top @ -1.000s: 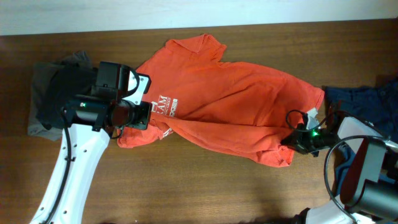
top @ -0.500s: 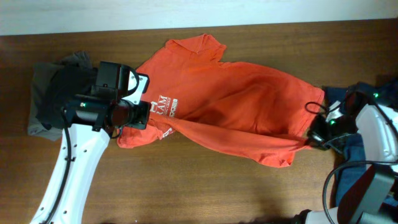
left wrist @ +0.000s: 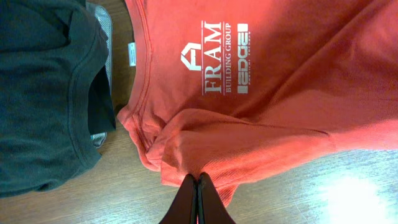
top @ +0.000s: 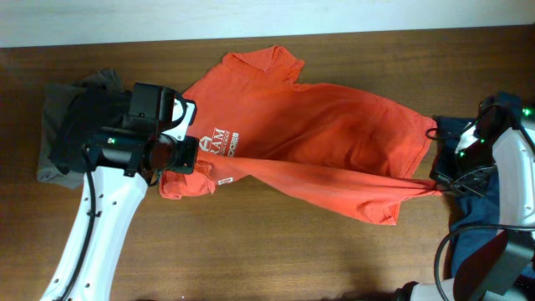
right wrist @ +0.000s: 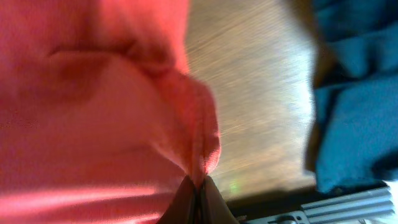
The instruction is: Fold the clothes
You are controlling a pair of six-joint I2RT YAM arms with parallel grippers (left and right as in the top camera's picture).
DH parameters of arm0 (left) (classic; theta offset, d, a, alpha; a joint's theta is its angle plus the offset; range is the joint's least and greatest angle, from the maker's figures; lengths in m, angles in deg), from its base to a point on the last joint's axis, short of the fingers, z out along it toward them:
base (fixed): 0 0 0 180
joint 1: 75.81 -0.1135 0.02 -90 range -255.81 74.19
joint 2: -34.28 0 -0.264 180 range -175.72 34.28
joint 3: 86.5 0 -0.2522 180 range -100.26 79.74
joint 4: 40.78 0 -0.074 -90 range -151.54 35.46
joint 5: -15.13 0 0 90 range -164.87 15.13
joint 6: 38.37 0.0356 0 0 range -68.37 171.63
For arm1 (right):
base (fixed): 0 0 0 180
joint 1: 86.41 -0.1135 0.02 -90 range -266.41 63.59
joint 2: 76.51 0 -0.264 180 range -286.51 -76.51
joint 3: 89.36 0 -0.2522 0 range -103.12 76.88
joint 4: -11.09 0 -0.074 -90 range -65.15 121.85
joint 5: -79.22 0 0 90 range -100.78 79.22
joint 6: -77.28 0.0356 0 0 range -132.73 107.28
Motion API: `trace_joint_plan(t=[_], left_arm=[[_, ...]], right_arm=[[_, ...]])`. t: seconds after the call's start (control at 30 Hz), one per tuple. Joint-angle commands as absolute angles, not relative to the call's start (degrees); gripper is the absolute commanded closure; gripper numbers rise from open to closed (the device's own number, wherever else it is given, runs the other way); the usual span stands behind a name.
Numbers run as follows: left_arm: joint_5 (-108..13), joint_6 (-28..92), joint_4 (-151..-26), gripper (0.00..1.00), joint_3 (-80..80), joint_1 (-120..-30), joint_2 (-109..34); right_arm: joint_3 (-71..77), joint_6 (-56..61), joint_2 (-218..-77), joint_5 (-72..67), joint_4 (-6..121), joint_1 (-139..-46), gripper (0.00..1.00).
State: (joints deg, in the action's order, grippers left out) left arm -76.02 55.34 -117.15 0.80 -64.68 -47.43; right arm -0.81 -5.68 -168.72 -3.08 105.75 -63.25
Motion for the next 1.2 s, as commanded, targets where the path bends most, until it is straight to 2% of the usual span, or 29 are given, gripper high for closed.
trace_joint_plan(t=[0.0,0.23,0.5,0.77,0.97,1.17], left_arm=[[-75.9,56.5,-118.1,1.00,-0.3,-64.7,-43.5],[-73.5,56.4,-121.7,1.00,-0.3,-64.7,-36.3],[-70.7,56.5,-123.8,1.00,-0.3,-64.7,-31.3],[-66.2,56.5,-126.2,1.00,-0.2,-64.7,-34.5],[-63.1,56.5,-127.9,1.00,-0.2,-64.7,-38.3],[-59.7,57.8,-127.8,1.00,-0.2,-64.7,-38.9]], right_arm=[[-2.2,-14.4,-167.7,6.5,109.3,-63.5,0.96],[-2.2,-12.5,-160.9,12.7,113.6,-63.5,0.96],[-2.2,-1.4,-148.1,7.9,115.0,-63.4,0.96],[-5.3,2.8,-148.0,-1.6,113.3,-62.6,0.96],[-21.5,2.8,-148.0,-7.0,116.0,-57.3,0.96],[-23.6,2.5,-149.3,-5.0,119.4,-57.3,0.96]])
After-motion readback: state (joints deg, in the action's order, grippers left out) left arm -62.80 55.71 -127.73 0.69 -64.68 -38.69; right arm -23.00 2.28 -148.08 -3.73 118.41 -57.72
